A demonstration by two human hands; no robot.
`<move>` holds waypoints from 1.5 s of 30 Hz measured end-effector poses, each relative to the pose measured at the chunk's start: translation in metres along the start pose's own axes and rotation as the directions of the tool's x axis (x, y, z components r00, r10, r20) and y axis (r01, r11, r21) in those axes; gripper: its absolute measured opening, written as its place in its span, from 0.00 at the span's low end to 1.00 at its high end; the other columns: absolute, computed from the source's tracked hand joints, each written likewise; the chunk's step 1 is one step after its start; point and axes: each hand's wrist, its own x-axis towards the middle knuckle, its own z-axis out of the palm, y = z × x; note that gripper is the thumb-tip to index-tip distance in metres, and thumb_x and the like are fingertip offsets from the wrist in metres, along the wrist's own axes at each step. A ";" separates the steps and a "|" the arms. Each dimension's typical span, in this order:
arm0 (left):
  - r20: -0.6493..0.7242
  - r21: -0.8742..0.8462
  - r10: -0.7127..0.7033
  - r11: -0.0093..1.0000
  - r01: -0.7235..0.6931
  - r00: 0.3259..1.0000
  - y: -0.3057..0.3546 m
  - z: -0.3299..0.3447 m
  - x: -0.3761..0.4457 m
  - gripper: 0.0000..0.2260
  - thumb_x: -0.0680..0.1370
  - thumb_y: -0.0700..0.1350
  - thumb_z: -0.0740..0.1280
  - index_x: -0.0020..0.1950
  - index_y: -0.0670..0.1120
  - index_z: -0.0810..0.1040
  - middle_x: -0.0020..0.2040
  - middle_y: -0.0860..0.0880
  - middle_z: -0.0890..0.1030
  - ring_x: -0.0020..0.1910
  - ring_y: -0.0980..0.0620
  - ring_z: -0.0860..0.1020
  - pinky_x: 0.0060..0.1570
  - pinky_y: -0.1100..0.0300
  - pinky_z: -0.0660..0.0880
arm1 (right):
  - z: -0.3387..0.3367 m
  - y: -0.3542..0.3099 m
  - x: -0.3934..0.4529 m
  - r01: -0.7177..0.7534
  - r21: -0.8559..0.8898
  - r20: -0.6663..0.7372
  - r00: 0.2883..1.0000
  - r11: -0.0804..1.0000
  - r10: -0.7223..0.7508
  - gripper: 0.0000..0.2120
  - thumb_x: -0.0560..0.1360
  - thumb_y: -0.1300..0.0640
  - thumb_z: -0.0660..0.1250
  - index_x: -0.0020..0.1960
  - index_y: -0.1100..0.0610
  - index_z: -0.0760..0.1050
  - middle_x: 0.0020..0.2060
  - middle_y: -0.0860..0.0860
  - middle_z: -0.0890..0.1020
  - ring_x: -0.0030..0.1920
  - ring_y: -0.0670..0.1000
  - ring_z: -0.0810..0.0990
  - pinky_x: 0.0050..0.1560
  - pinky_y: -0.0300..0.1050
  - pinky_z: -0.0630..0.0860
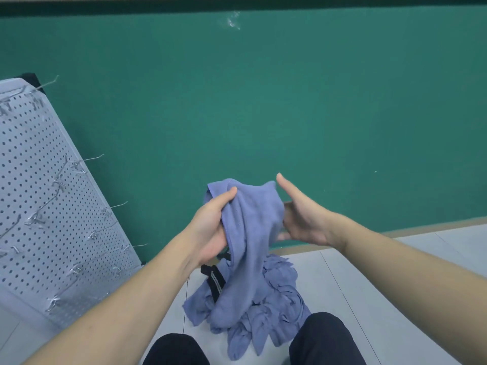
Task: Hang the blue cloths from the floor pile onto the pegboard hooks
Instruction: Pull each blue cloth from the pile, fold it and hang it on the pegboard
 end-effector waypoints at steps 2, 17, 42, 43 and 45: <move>-0.015 0.015 0.006 1.000 -0.005 1.000 0.006 -0.006 0.003 0.18 0.84 0.50 0.61 0.64 0.37 0.78 0.59 0.39 0.83 0.58 0.45 0.83 0.60 0.50 0.76 | -0.001 0.024 -0.004 -0.047 -0.130 0.049 0.997 0.990 0.054 0.31 0.75 0.29 0.61 0.62 0.53 0.80 0.60 0.52 0.84 0.62 0.53 0.81 0.72 0.58 0.69; -0.135 0.304 -0.174 0.930 0.208 0.975 -0.032 -0.065 0.011 0.15 0.78 0.48 0.68 0.62 0.45 0.80 0.53 0.47 0.86 0.52 0.48 0.83 0.63 0.51 0.75 | 0.010 0.008 0.005 0.051 -0.353 -0.264 0.952 0.934 -0.152 0.11 0.79 0.50 0.69 0.54 0.56 0.84 0.51 0.51 0.87 0.55 0.52 0.85 0.61 0.52 0.78; -0.110 0.750 0.194 0.660 -0.047 0.975 0.007 -0.043 0.023 0.10 0.77 0.39 0.71 0.48 0.55 0.83 0.51 0.47 0.80 0.44 0.51 0.75 0.43 0.56 0.76 | 0.002 -0.007 -0.001 0.075 -0.497 -0.382 0.875 0.865 -0.296 0.07 0.76 0.63 0.68 0.43 0.52 0.79 0.33 0.51 0.74 0.30 0.48 0.66 0.33 0.42 0.63; -0.112 0.743 0.209 0.667 -0.058 0.972 0.007 -0.041 0.023 0.09 0.77 0.39 0.71 0.48 0.55 0.84 0.49 0.47 0.80 0.43 0.51 0.75 0.42 0.56 0.76 | 0.003 -0.006 0.001 0.086 -0.473 -0.397 0.868 0.877 -0.300 0.08 0.76 0.63 0.68 0.42 0.51 0.78 0.32 0.51 0.74 0.30 0.49 0.65 0.33 0.42 0.63; -0.126 0.682 0.199 0.728 -0.061 0.972 0.008 -0.038 0.023 0.08 0.78 0.39 0.71 0.49 0.52 0.84 0.46 0.47 0.81 0.42 0.51 0.77 0.43 0.56 0.77 | 0.006 -0.006 0.002 0.089 -0.342 -0.414 0.880 0.936 -0.234 0.08 0.77 0.62 0.67 0.43 0.50 0.77 0.33 0.51 0.75 0.31 0.49 0.68 0.37 0.43 0.68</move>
